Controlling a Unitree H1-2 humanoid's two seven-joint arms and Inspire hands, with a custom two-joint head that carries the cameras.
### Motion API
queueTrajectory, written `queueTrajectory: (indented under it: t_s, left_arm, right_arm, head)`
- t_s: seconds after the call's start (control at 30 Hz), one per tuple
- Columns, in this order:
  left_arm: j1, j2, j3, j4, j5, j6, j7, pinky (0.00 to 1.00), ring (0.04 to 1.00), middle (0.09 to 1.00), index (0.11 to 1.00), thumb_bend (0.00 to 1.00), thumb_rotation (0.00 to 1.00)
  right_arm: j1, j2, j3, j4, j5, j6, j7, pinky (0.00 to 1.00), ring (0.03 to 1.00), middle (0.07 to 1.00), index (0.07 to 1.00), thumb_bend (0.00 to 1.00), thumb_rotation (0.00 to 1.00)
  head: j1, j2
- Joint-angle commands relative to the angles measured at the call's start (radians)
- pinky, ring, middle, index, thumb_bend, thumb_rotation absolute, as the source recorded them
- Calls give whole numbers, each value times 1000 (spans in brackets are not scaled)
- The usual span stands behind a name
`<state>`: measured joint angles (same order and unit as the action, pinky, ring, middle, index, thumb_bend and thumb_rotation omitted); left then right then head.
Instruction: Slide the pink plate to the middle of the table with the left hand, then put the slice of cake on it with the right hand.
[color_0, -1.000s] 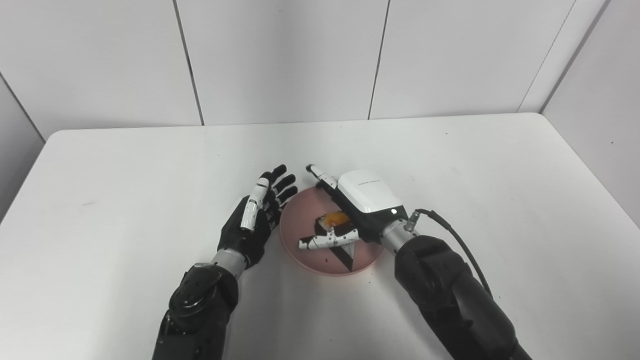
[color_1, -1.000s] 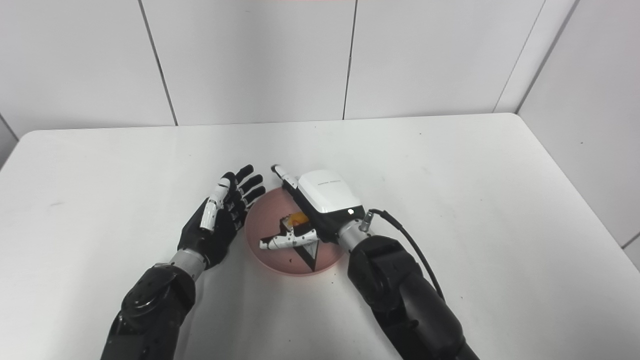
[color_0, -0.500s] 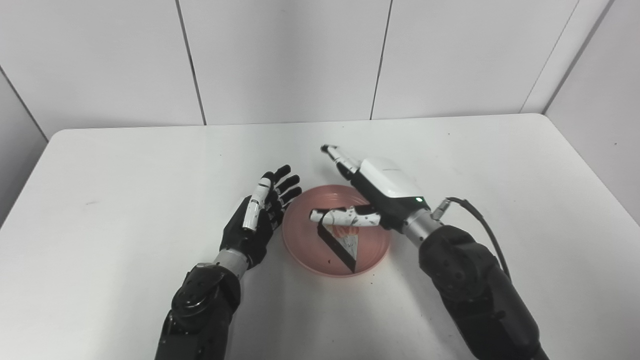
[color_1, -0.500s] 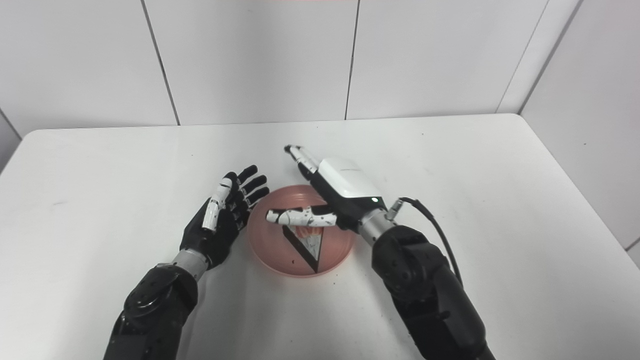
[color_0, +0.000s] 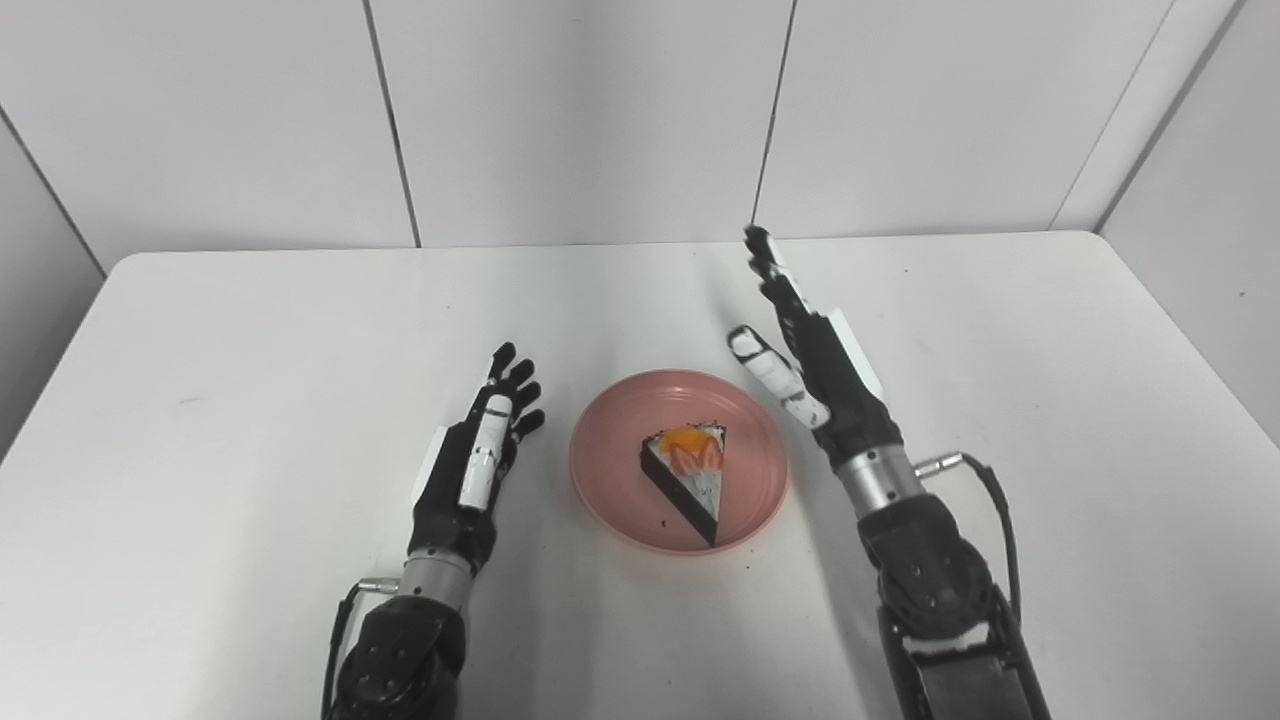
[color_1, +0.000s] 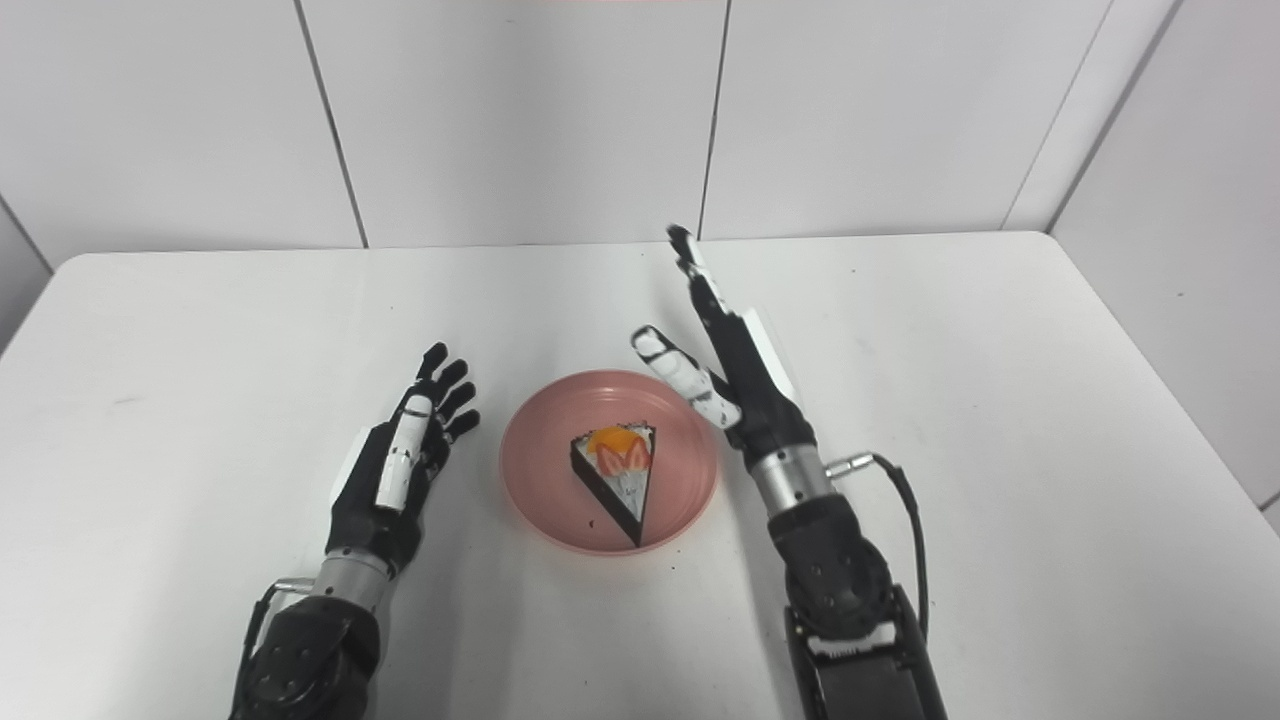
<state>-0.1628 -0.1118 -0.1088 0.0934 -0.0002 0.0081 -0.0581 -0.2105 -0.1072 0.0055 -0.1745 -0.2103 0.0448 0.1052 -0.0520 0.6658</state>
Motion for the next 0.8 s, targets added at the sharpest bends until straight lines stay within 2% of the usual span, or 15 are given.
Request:
queueTrajectory:
  t_s: [0.0, 0.1, 0.17, 0.27, 0.47, 0.77]
  left_arm:
    - [5, 5, -12, -24, 38, -62, 19, 998, 995, 999, 1000, 460, 1000]
    - [20, 8, -12, -28, 54, -86, 26, 1000, 1000, 1000, 1000, 463, 1000]
    - [32, 9, -13, -33, 62, -96, 29, 1000, 1000, 1000, 999, 460, 1000]
    - [43, 11, -13, -42, 66, -92, 29, 999, 1000, 1000, 996, 429, 1000]
    - [43, 18, -14, -36, 76, -90, 29, 986, 992, 998, 989, 415, 1000]
    - [34, 23, -15, -18, 76, -96, 30, 958, 971, 979, 970, 404, 1000]
  right_arm:
    - [-1, -1, -23, -5, 34, -69, -32, 1000, 1000, 1000, 1000, 915, 1000]
    - [25, 7, -38, 20, 64, -135, -58, 1000, 1000, 1000, 1000, 730, 1000]
    - [46, 18, -50, 39, 93, -180, -78, 1000, 1000, 1000, 1000, 547, 1000]
    - [71, 24, -61, 62, 123, -221, -95, 1000, 1000, 1000, 1000, 399, 1000]
    - [93, 26, -63, 86, 163, -208, -93, 1000, 1000, 1000, 1000, 290, 1000]
    - [101, 23, -41, 80, 125, -185, -99, 1000, 1000, 1000, 1000, 202, 1000]
  head:
    - [1, -1]
    - [-14, -1]
    - [-13, -1]
    - [-11, 0]
    - [-11, 2]
    - [-11, 3]
